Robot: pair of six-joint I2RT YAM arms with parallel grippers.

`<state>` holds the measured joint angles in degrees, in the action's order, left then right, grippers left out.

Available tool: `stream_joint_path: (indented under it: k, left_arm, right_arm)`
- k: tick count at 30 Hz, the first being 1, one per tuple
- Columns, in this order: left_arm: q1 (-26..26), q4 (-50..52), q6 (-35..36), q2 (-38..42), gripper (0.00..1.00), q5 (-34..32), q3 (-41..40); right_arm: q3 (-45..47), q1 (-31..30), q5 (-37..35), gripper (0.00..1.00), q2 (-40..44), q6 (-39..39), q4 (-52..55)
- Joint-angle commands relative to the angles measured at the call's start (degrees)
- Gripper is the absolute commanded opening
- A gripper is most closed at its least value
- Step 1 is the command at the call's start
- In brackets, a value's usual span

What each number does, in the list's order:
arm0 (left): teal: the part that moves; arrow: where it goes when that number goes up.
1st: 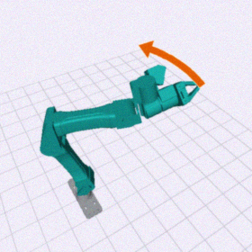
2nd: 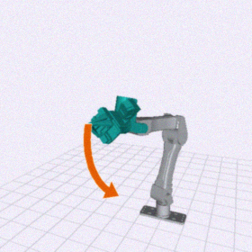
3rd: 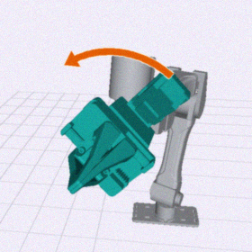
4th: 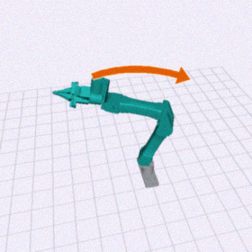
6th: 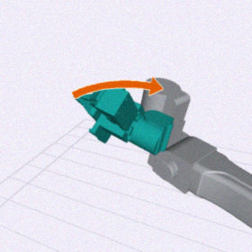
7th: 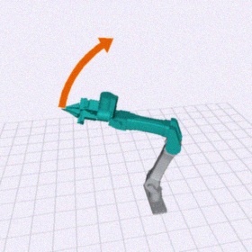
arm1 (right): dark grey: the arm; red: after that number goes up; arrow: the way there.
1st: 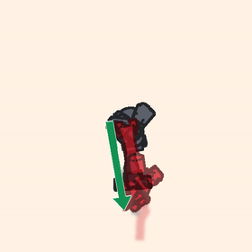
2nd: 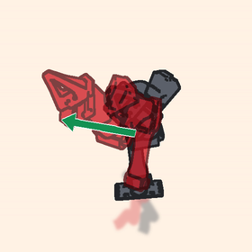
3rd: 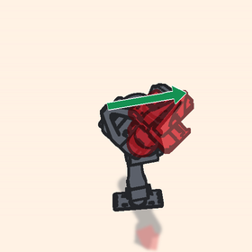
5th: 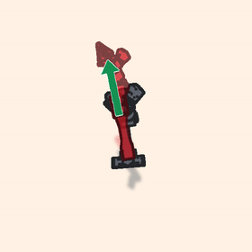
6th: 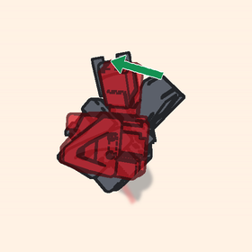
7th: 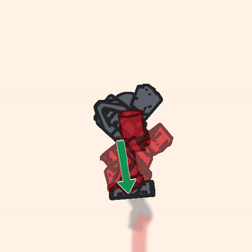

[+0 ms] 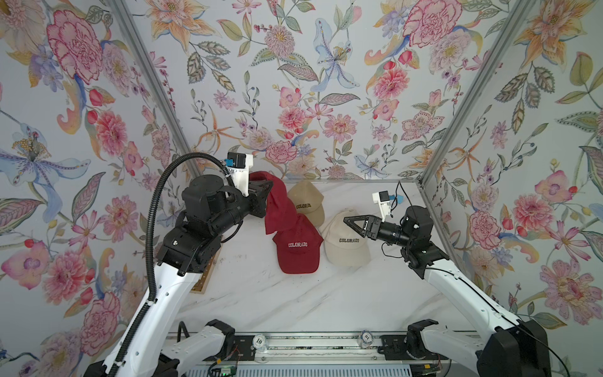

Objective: Stack the baseball caps by color
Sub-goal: Pick up the baseball cap from the center of the board.

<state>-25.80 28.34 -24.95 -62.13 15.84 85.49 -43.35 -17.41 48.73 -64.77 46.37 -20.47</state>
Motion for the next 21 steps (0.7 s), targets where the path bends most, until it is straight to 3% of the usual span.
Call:
stream_joint_path:
  k: [1, 8, 15, 21]
  left_arm:
    - [-1.59, -1.34, -0.77, -0.48, 0.0, -1.13, 1.07]
    - [-3.73, -4.12, -2.35, -2.45, 0.0, 2.79, 2.33]
    - [-9.32, -10.32, -3.23, -3.17, 0.0, 5.96, 0.36]
    - [-13.19, -13.4, -3.95, -2.51, 0.0, 5.35, -3.37]
  right_arm:
    - [2.28, -0.2, 3.07, 0.99, -1.73, 10.14, -16.34]
    - [4.28, -3.29, 0.95, 0.99, -5.94, 15.33, -25.17]
    - [5.88, -7.14, -0.82, 0.99, -13.25, 18.58, -35.29]
    - [6.15, -6.87, -0.4, 0.99, -16.99, 21.96, -43.64]
